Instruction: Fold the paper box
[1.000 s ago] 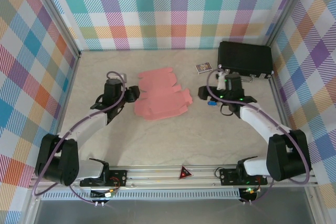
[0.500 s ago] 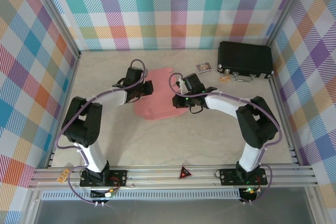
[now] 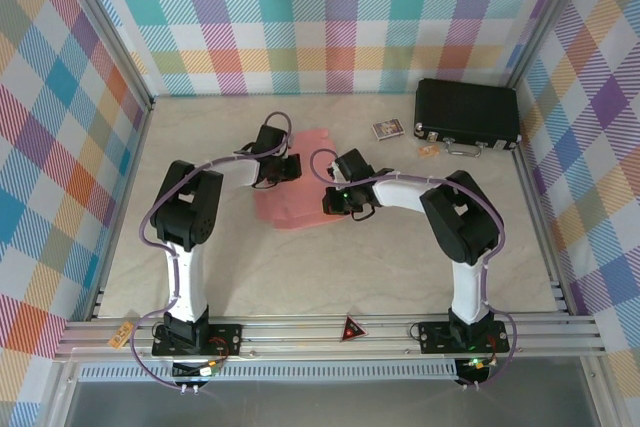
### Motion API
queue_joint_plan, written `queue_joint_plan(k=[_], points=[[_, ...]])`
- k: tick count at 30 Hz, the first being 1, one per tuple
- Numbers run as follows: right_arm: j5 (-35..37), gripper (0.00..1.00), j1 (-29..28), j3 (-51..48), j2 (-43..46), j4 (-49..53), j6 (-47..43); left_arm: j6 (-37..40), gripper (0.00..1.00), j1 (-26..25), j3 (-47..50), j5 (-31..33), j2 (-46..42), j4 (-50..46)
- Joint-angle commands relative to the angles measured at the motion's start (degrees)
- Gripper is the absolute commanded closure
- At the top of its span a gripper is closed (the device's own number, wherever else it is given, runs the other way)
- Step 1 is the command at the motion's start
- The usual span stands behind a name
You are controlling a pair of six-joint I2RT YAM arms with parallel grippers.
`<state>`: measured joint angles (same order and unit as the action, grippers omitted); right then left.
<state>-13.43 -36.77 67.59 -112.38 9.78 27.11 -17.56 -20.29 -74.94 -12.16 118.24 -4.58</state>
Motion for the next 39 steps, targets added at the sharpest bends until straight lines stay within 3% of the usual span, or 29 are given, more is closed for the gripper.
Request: queue_joint_plan(k=[1,11,15,17,21,25,29,32,39], points=[[3.59,1.0,-0.23,0.79,-1.29,3.25,0.66,-0.02,1.0,-0.94,1.07,2.88,-0.72,-4.57],[9.06,1.0,1.9,9.46,-7.45,8.87,-2.79,-6.41,1.0,-4.1,16.35,7.19,-13.86,-5.8],[8.34,1.0,2.99,15.99,-11.47,10.32,-5.0,-11.16,1.0,-6.04,22.49,3.98,-18.64,-2.21],[8.04,0.99,3.41,20.16,-13.65,11.87,-6.12,-13.79,1.0,-6.01,24.73,-1.17,-19.77,1.9],[7.66,0.98,3.73,25.83,-14.55,15.16,-7.36,-14.71,0.92,-5.55,23.98,-5.35,-22.03,3.14],[5.81,0.96,3.73,25.36,-11.09,15.44,-7.3,-12.09,0.8,-3.48,20.56,-3.28,-23.44,-1.28],[2.27,0.95,3.64,19.6,-6.28,13.5,-5.56,-8.34,0.78,-0.34,17.95,-0.02,-23.45,-4.99],[-0.48,0.95,3.26,14.67,-3.45,11.37,-4.64,-3.19,0.8,1.25,15.65,0.68,-21.82,-8.69],[-1.26,0.98,2.25,8.74,-3.0,8.71,-1.62,1.28,1.0,1.49,14.55,4.39,-17.94,-13.85]])
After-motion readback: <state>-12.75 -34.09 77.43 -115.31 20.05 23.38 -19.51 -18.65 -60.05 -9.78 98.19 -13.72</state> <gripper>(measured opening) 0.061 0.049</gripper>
